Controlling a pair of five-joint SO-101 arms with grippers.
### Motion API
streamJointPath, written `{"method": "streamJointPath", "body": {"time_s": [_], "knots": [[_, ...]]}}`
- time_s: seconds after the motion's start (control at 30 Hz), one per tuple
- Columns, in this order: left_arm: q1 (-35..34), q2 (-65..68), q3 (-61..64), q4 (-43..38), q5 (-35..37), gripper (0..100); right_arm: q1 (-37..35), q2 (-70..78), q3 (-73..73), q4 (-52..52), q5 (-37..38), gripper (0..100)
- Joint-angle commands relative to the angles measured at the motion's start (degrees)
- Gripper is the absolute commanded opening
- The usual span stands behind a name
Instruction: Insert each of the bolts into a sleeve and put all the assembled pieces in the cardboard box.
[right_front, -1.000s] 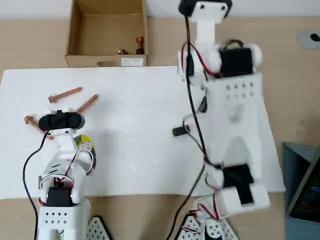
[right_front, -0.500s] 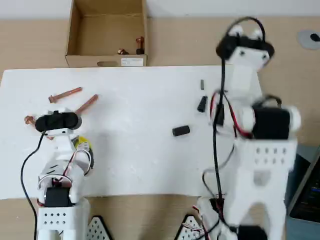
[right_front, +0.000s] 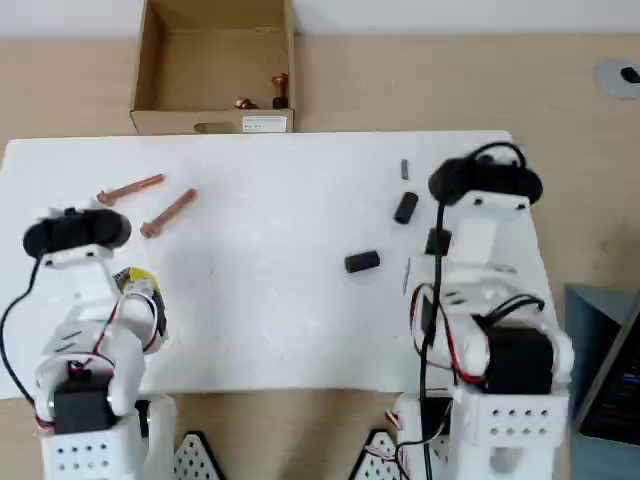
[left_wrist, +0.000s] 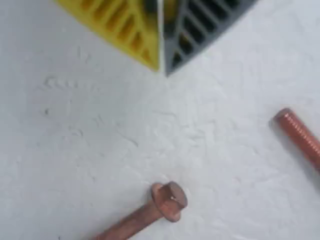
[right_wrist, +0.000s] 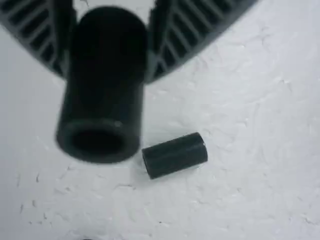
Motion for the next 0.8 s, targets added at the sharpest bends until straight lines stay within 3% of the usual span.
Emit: {"method": "streamJointPath", "body": {"time_s": [0.0,0.23,0.47,0.77], "knots": [[-0.62,10.68,-13.1,2.37,3.6,0,0.92,-2.59,2.24,-2.02,0.79,0.9],[-1.05,33.89,-31.38,8.09,13.36,0,1.01,-2.86,3.21,-2.11,0.79,0.9],[-9.32,54.81,-41.14,8.88,22.95,0,1.01,-3.21,5.23,-4.84,0.7,0.9],[-15.91,73.8,-53.36,9.14,28.92,0,1.01,-3.03,5.49,-4.66,0.7,0.9]]}}
